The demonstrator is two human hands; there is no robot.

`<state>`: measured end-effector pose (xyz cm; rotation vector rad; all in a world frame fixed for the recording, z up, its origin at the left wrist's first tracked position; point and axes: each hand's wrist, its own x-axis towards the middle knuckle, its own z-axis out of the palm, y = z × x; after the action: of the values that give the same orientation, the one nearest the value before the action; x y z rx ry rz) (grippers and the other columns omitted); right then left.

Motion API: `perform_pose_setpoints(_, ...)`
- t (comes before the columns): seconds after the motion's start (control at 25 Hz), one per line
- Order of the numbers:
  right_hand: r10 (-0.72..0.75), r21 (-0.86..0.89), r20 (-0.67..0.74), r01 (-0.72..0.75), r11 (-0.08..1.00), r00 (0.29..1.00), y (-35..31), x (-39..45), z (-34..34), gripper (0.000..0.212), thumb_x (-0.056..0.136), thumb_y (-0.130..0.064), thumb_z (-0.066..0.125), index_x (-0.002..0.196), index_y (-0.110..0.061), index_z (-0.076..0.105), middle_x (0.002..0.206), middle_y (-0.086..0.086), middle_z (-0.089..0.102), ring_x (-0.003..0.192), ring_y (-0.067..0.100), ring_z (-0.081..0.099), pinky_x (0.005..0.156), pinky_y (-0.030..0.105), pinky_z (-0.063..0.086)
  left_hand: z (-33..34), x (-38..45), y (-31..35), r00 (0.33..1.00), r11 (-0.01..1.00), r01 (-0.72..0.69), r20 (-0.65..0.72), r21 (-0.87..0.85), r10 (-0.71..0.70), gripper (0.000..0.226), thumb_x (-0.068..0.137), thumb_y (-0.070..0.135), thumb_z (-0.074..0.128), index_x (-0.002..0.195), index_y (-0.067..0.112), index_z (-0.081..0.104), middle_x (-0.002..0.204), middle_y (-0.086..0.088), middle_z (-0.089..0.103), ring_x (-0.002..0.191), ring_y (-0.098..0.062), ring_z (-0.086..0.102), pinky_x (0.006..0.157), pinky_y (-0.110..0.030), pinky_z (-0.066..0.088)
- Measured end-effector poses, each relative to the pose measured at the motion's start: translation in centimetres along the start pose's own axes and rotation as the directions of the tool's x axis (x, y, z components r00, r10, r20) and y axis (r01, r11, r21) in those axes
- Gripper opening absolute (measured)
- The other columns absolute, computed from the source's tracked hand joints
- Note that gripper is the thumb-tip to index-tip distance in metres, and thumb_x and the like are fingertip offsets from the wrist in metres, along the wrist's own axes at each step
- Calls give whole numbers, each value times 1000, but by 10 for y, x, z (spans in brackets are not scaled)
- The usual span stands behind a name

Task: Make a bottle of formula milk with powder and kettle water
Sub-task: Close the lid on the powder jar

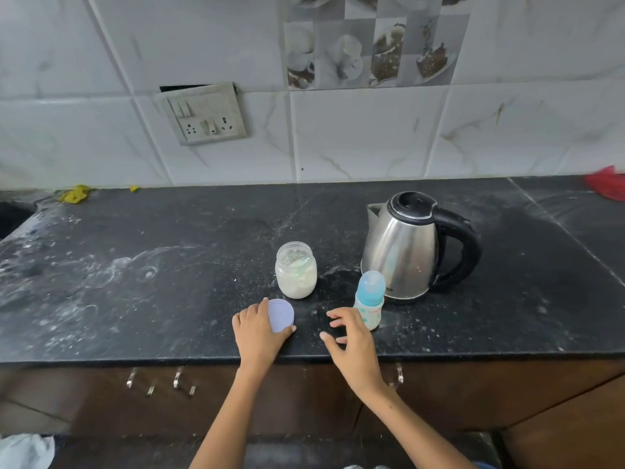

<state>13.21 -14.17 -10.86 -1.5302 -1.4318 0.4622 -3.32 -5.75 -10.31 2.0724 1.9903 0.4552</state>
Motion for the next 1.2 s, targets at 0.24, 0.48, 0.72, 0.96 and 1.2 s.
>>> perform_pose_setpoints(0.24, 492, 413, 522, -711, 569, 697, -43, 46, 5, 37, 98, -48, 44, 128, -27, 50, 127, 1, 61, 112, 16, 62, 98, 39, 51, -28, -11, 9, 974, 811, -215, -58, -544, 219, 90, 60, 76, 64, 133, 28, 44, 121, 15, 61, 119, -10, 51, 107, -43, 35)
perform_pose_setpoints(0.48, 421, 653, 315, -516, 554, 850, -68, 80, -4, 35, 90, -31, 65, 124, -23, 56, 119, 1, 64, 102, 15, 66, 83, 29, 55, -46, 3, 23, 966, 738, -249, -108, -627, 235, 103, 60, 71, 66, 145, 31, 22, 149, 18, 32, 137, 2, 28, 118, -40, 14)
perform_pose_setpoints(0.72, 248, -233, 167, -207, 950, 954, -80, 142, 5, 69, 78, -33, 75, 140, -28, 43, 137, -3, 42, 123, 16, 47, 99, 30, 38, -41, 51, 36, 997, 741, -52, 1, -669, 71, 105, 49, 66, 78, 138, 26, 39, 142, 6, 47, 130, -14, 44, 107, -34, 38)
perform_pose_setpoints(0.96, 268, -381, 334, -131, 915, 904, -78, 165, 21, 70, 73, -24, 77, 137, -26, 49, 137, 1, 41, 121, 22, 49, 99, 32, 42, -34, 71, 36, 996, 744, -94, -66, -661, 67, 56, 46, 53, 70, 97, 46, 48, 95, 26, 57, 98, 22, 41, 96, -50, 41)
perform_pose_setpoints(1.2, 266, -450, 489, -21, 893, 831, -88, 175, 18, 69, 71, -11, 74, 135, -28, 55, 138, -2, 43, 124, 21, 46, 99, 35, 45, -28, 73, 28, 997, 730, -77, -31, -679, 76, 64, 44, 48, 78, 102, 35, 52, 99, 23, 57, 99, 27, 32, 102, -56, 36)
